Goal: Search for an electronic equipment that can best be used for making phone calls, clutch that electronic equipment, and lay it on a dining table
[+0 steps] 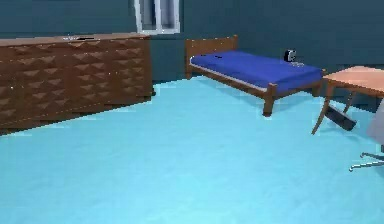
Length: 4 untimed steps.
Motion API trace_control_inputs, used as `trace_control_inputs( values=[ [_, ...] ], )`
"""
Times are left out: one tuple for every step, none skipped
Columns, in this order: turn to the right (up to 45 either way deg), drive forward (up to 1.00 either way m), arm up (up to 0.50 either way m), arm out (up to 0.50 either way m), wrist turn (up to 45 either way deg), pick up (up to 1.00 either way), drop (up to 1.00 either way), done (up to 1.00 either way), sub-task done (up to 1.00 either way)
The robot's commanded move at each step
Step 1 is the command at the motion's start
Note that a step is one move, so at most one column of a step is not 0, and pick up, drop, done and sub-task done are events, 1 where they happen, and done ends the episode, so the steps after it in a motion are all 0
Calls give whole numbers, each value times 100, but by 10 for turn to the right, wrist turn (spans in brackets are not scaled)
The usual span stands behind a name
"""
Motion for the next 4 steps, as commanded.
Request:
trace_control_inputs(
  values=[
    [0,100,0,0,0,0,0,0,0],
    [0,100,0,0,0,0,0,0,0],
    [0,100,0,0,0,0,0,0,0],
    [-30,0,0,0,0,0,0,0,0]
  ],
)
